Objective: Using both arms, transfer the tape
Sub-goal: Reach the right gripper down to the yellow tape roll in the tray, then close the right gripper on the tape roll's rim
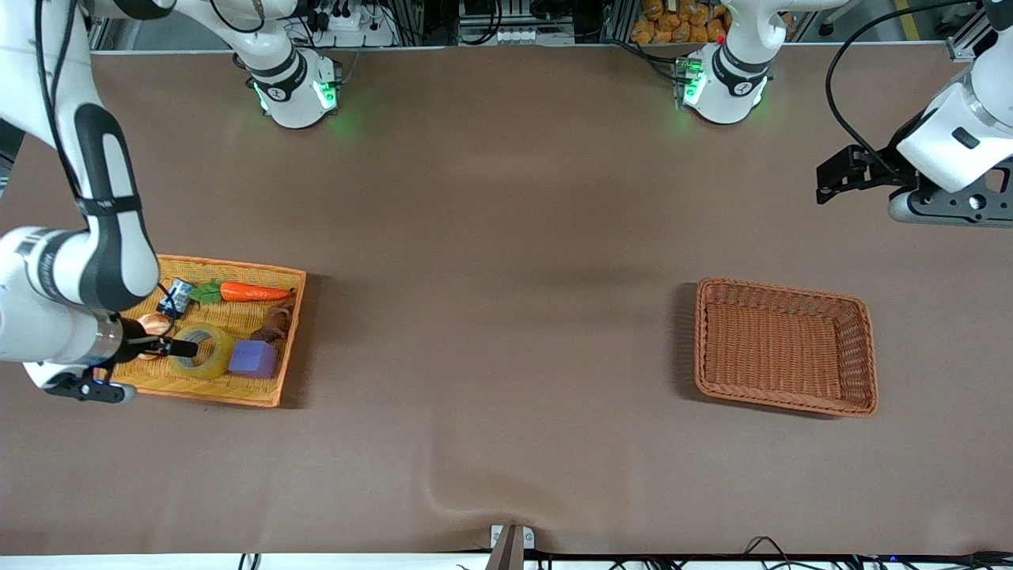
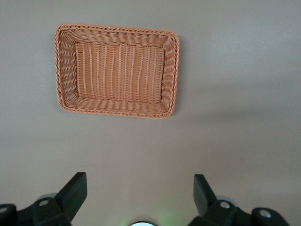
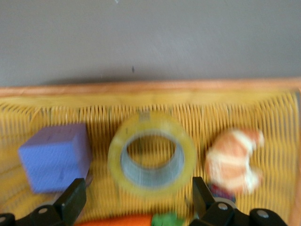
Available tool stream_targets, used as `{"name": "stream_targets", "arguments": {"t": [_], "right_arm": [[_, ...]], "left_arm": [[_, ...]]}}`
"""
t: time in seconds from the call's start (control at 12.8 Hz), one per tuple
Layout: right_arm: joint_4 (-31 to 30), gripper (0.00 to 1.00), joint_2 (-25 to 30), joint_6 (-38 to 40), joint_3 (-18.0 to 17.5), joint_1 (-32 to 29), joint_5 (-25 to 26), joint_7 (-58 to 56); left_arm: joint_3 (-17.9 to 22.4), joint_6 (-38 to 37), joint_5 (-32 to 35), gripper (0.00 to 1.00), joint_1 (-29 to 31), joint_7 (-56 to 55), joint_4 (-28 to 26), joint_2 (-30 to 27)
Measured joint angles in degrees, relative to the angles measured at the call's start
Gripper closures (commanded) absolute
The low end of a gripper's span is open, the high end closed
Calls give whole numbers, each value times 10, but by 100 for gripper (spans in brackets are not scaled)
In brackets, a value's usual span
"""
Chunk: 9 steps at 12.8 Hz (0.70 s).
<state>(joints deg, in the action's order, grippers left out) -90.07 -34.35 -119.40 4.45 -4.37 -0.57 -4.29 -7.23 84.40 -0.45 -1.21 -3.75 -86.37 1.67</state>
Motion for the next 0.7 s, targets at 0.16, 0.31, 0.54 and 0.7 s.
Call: {"name": "stream_targets", "arguments": {"t": [0.16,0.31,0.54,0.7], "right_arm": [[7,0,-26,-26,-1,1,0,-69],[9,0,-36,-26,0,-1,0,-104],[8,0,-45,-22,2,-24,0,-114],[0,0,-53,-16,2,-38,0,-120]], "left_arm": [[0,-1,0,0,0,0,0,0],[0,-2,0,0,0,0,0,0],[0,-2,0,0,0,0,-1,3],[0,-2,0,0,0,0,-1,3]]}}
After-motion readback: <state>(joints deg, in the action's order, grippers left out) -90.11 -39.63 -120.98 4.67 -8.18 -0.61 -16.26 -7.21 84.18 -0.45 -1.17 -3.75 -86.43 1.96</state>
